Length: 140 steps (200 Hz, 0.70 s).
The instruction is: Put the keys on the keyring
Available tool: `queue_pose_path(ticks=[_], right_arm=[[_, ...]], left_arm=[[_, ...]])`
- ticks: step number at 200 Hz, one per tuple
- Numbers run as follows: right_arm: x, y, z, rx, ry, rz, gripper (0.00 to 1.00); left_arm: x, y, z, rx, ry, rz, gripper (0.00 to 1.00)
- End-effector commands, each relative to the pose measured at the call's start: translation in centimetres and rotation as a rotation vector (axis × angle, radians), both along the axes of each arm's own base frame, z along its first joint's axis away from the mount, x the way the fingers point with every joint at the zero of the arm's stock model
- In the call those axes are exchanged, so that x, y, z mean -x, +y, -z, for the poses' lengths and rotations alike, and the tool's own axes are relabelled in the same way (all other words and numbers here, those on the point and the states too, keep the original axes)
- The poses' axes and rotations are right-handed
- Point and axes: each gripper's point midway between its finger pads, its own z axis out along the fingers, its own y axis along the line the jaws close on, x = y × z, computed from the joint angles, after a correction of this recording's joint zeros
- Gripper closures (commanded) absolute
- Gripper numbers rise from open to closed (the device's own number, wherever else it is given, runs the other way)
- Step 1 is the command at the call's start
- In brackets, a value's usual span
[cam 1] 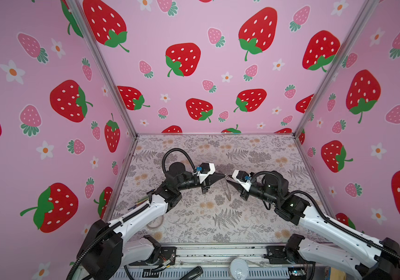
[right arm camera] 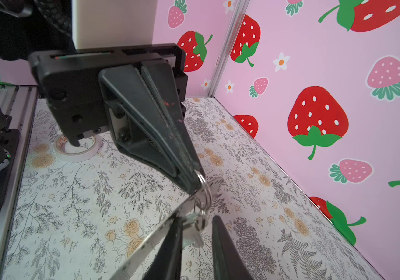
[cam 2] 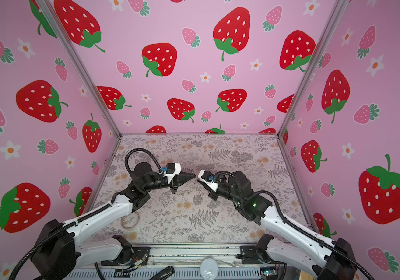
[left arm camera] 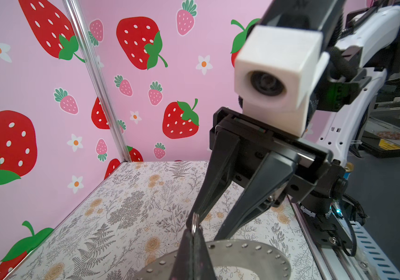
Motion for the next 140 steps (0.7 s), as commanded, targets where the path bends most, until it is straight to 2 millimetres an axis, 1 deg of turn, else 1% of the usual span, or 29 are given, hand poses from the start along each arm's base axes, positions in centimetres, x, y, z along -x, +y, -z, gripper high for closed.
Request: queue_pose_path(ticks=[1,40,65,98,119,140], right_arm=[[0.1,0.2,-2.3,-0.056,-0.032,-0.02,0.76],[0.3,-0.2,-3.0,-0.085,-0.049,-0.02,0.74],[0.6,-0.3,-3.0,-0.092,-0.05,-0.037,0.73],[0.5,0.0,-2.6,-0.082,-0.032,-0.055,0.76],[0.4,0.3,-2.1,-0.069,-0.02,-0.065,0.78],[0.5,0.4,-2.1,-0.069,-0.019,-0.075,0.83]], left_arm=[[0.7,-0.1,-1.3,0.028,-0.07,0.034,1.0],[0.8,-0.1,-1.2,0.021,-0.072,0.035,1.0],[0.9,-0.2,-1.2,0.021,-0.072,0.042,1.0],[1.2,-0.2,-1.2,0.02,-0.078,0.057,1.0],[1.3,-0.3,-1.2,0.021,-0.082,0.066,1.0],[1.4,-0.3,-1.1,0.018,-0.082,0.067,1.0]])
